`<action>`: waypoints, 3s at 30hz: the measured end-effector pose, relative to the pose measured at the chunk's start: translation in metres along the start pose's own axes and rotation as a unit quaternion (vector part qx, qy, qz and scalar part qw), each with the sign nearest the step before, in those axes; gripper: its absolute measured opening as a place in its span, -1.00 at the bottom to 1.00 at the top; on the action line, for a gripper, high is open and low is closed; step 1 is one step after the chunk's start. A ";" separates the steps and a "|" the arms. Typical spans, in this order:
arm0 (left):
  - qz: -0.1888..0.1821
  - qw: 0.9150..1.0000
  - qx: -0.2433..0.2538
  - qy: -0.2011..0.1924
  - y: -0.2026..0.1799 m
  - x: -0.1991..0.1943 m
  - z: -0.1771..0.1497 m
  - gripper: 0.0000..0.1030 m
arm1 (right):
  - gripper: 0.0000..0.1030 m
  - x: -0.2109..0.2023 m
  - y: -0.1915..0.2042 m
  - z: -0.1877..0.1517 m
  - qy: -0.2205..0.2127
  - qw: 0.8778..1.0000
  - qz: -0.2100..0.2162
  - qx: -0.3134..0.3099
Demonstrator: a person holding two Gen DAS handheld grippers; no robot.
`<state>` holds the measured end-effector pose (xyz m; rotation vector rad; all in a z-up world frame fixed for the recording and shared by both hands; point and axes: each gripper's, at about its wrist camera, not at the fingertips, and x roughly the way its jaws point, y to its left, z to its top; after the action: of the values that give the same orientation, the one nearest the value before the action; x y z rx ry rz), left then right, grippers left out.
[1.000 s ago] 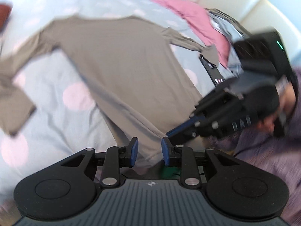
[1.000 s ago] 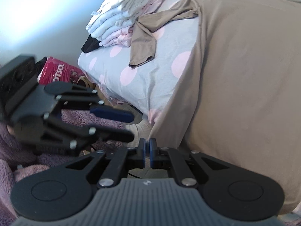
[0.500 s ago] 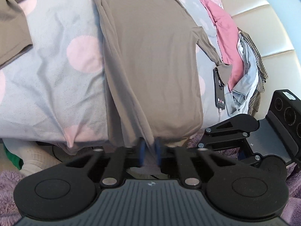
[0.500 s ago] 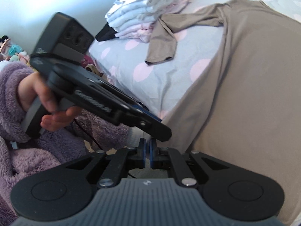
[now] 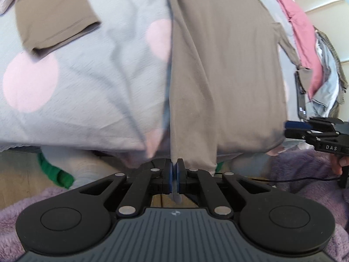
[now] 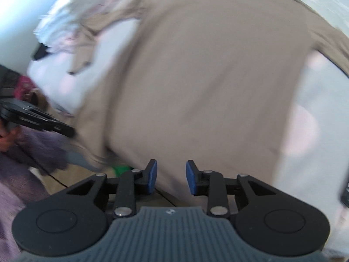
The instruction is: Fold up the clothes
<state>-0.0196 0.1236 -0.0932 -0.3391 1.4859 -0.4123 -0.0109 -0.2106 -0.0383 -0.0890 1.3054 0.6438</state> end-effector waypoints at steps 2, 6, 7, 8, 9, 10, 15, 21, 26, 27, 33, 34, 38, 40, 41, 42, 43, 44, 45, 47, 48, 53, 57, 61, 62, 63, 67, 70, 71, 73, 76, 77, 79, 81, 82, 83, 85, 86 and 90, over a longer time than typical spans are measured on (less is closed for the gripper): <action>0.010 1.000 0.009 -0.001 0.000 -0.001 0.002 -0.97 | -0.35 -0.001 -0.019 -0.009 0.021 0.999 -0.031 -0.003; 0.026 0.999 0.019 0.003 0.002 0.000 0.004 -0.97 | -0.35 -0.001 -0.057 -0.034 0.062 0.996 -0.058 0.026; 0.030 0.999 0.021 0.005 0.003 0.002 0.005 -0.97 | -0.35 -0.001 -0.067 -0.041 0.070 0.995 -0.059 0.039; 0.038 0.999 0.025 0.007 0.003 0.004 0.006 -0.97 | -0.35 0.000 -0.073 -0.046 0.070 0.995 -0.058 0.047; 0.045 0.999 0.028 0.009 0.002 0.005 0.007 -0.97 | -0.35 0.003 -0.074 -0.049 0.070 0.995 -0.060 0.039; 0.051 0.998 0.030 0.009 0.000 0.007 0.008 -0.97 | -0.35 0.006 -0.076 -0.052 0.070 0.995 -0.063 0.031; 0.060 0.998 0.034 -0.002 -0.003 0.007 0.008 -0.97 | -0.37 0.024 -0.078 -0.060 0.077 0.995 -0.063 0.000; 0.057 0.998 0.035 -0.010 -0.004 0.005 0.002 -0.97 | -0.96 0.025 -0.079 -0.058 0.060 0.998 -0.017 0.017; 0.035 0.998 0.038 -0.029 -0.010 -0.023 0.004 -0.99 | -0.97 0.006 -0.084 -0.057 0.073 0.997 -0.016 0.036; 0.028 0.998 0.040 -0.038 -0.011 -0.033 0.004 -0.99 | -0.97 0.002 -0.085 -0.057 0.076 0.996 -0.018 0.037; 0.038 0.998 0.041 -0.038 -0.002 -0.063 -0.006 -0.99 | -1.00 -0.024 -0.092 -0.059 0.094 0.994 -0.028 0.040; 0.044 0.998 0.038 -0.028 0.000 -0.062 -0.007 -0.99 | -1.00 -0.029 -0.093 -0.059 0.097 0.994 -0.030 0.040; 0.075 0.997 0.029 0.007 0.015 -0.046 -0.011 -0.99 | -1.00 -0.046 -0.098 -0.060 0.110 0.992 -0.037 0.042; 0.091 0.995 0.024 0.018 0.021 -0.034 -0.007 -0.99 | -1.00 -0.027 -0.090 -0.058 0.137 0.989 -0.047 0.027; 0.094 0.995 0.020 0.019 0.023 -0.031 -0.005 -0.99 | -1.00 -0.018 -0.088 -0.058 0.152 0.987 -0.057 0.018; 0.097 0.995 0.016 0.019 0.025 -0.027 -0.003 -0.99 | -1.00 -0.014 -0.089 -0.058 0.157 0.985 -0.062 0.017; 0.098 0.995 0.013 0.020 0.027 -0.024 -0.001 -0.99 | -1.00 -0.010 -0.090 -0.058 0.163 0.984 -0.067 0.016; 0.094 0.995 0.012 0.020 0.026 -0.028 0.001 -0.98 | -1.00 -0.006 -0.090 -0.057 0.168 0.983 -0.072 0.015; 0.090 0.996 0.012 0.020 0.024 -0.031 0.004 -0.97 | -1.00 -0.002 -0.091 -0.057 0.173 0.982 -0.076 0.014; 0.082 0.996 0.010 0.019 0.022 -0.037 0.009 -0.84 | -0.98 -0.009 -0.094 -0.053 0.159 0.985 -0.069 0.025; 0.078 0.997 0.010 0.019 0.020 -0.040 0.011 -0.75 | -0.90 -0.013 -0.095 -0.050 0.150 0.986 -0.066 0.030; 0.057 0.998 0.007 0.017 0.013 -0.055 0.023 -0.51 | -0.83 -0.034 -0.099 -0.029 0.095 0.993 -0.060 0.036; 0.027 0.998 0.003 -0.062 0.010 -0.087 0.054 -0.37 | -0.42 -0.051 -0.109 -0.007 0.030 0.995 -0.073 0.054; 0.007 0.985 -0.043 -0.164 0.019 -0.104 0.097 -0.24 | -0.42 -0.054 -0.131 0.020 -0.038 0.989 -0.071 0.123; -0.003 0.982 -0.059 -0.182 0.023 -0.104 0.108 -0.24 | -0.42 -0.054 -0.137 0.027 -0.054 0.986 -0.069 0.142; -0.014 0.978 -0.076 -0.193 0.027 -0.101 0.119 -0.24 | -0.42 -0.054 -0.143 0.033 -0.069 0.982 -0.068 0.161; -0.037 0.962 -0.135 -0.233 0.043 -0.079 0.152 -0.24 | -0.34 -0.054 -0.166 0.060 -0.133 0.961 -0.061 0.234; -0.048 0.949 -0.201 -0.238 0.061 -0.060 0.174 -0.24 | -0.31 -0.048 -0.183 0.076 -0.175 0.938 -0.056 0.292; -0.046 0.945 -0.222 -0.237 0.066 -0.054 0.180 -0.24 | -0.31 -0.042 -0.191 0.078 -0.186 0.930 -0.054 0.312; -0.038 0.940 -0.245 -0.236 0.076 -0.042 0.189 -0.24 | -0.31 -0.034 -0.207 0.088 -0.205 0.913 -0.054 0.350; -0.043 0.930 -0.272 -0.246 0.086 -0.033 0.196 -0.24 | -0.30 -0.020 -0.234 0.096 -0.228 0.882 -0.035 0.410; -0.044 0.925 -0.278 -0.253 0.088 -0.032 0.197 -0.24 | -0.30 -0.015 -0.241 0.098 -0.232 0.872 -0.031 0.429; -0.048 0.920 -0.285 -0.266 0.092 -0.029 0.199 -0.24 | -0.30 -0.010 -0.252 0.098 -0.237 0.856 -0.038 0.458; -0.050 0.913 -0.291 -0.282 0.096 -0.027 0.202 -0.24 | -0.30 -0.008 -0.260 0.097 -0.251 0.841 -0.042 0.478; -0.046 0.912 -0.291 -0.286 0.096 -0.026 0.204 -0.28 | -0.30 -0.007 -0.263 0.096 -0.259 0.834 -0.040 0.486; -0.042 0.911 -0.289 -0.291 0.096 -0.025 0.206 -0.35 | -0.32 -0.006 -0.265 0.097 -0.263 0.832 -0.043 0.487; -0.025 0.914 -0.277 -0.297 0.094 -0.025 0.212 -0.50 | -0.63 -0.006 -0.265 0.102 -0.260 0.835 -0.063 0.480; -0.009 0.916 -0.269 -0.298 0.092 -0.028 0.214 -0.79 | -0.70 -0.005 -0.268 0.104 -0.261 0.837 -0.072 0.475; 0.052 0.912 -0.236 -0.330 0.084 -0.044 0.216 -0.95 | -1.00 -0.008 -0.274 0.103 -0.277 0.838 -0.098 0.461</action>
<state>0.1990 0.2116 -0.0801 -0.7010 0.9073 0.1599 0.2110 -0.3966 -0.0808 0.7043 0.8985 -0.1905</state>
